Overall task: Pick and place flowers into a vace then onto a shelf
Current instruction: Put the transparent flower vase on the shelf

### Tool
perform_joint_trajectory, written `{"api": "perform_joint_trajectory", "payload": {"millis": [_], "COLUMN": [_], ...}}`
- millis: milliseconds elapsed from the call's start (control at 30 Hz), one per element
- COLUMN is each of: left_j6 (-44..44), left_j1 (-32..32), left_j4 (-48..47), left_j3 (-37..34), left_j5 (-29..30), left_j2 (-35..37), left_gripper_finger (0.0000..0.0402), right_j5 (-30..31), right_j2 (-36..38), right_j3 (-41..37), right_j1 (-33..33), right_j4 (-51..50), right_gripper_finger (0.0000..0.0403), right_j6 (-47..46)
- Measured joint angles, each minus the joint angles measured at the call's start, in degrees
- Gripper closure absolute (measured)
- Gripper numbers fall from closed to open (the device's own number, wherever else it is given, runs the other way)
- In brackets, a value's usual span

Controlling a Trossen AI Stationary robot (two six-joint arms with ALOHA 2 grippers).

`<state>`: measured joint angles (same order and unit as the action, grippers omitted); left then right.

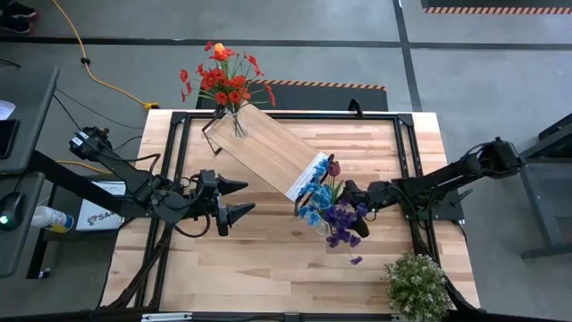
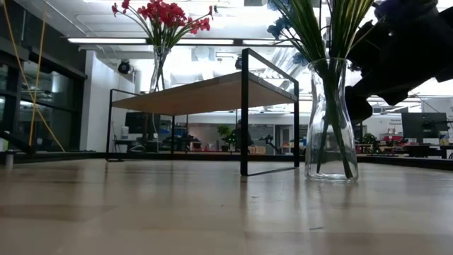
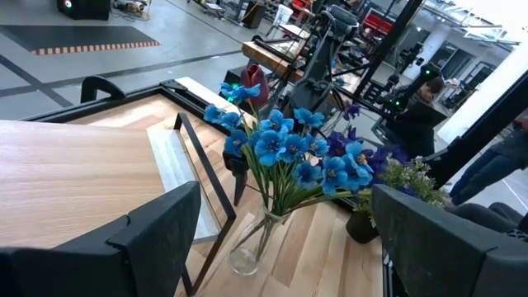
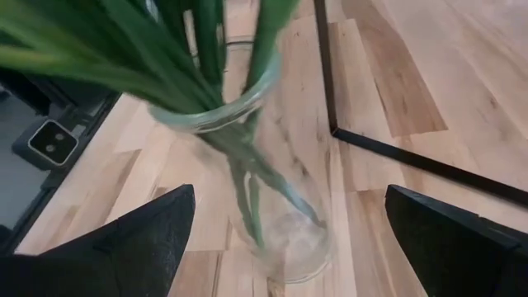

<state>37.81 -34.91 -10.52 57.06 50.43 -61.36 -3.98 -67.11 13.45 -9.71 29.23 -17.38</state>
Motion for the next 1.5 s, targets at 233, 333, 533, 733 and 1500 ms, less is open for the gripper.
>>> {"api": "perform_joint_trajectory", "payload": {"millis": [233,333,533,733,1500], "left_j6": [-0.01,-0.01,-0.01,-0.01,-0.01], "left_j1": [0.00,0.00,0.01,-0.01,-0.01], "left_j4": [-0.02,-0.01,0.02,0.02,-0.04], "left_j3": [0.00,0.00,0.00,0.00,0.00], "left_j5": [0.12,0.14,0.18,0.20,-0.45], "left_j2": [0.00,0.00,0.00,0.00,0.00], "left_gripper_finger": [0.0016,0.0016,0.0016,0.0016,0.0016], "right_j5": [4.20,6.29,7.27,7.10,16.15], "right_j2": [0.00,0.00,-0.96,-5.44,-13.62], "right_j3": [0.00,0.00,0.00,-0.02,-0.02], "right_j1": [-2.45,-2.71,-2.71,-2.71,-2.63], "right_j4": [0.15,0.15,0.26,4.64,15.23], "right_gripper_finger": [0.0016,0.0016,0.0016,0.0018,0.0019], "right_j6": [1.03,1.38,2.42,2.44,2.43]}}
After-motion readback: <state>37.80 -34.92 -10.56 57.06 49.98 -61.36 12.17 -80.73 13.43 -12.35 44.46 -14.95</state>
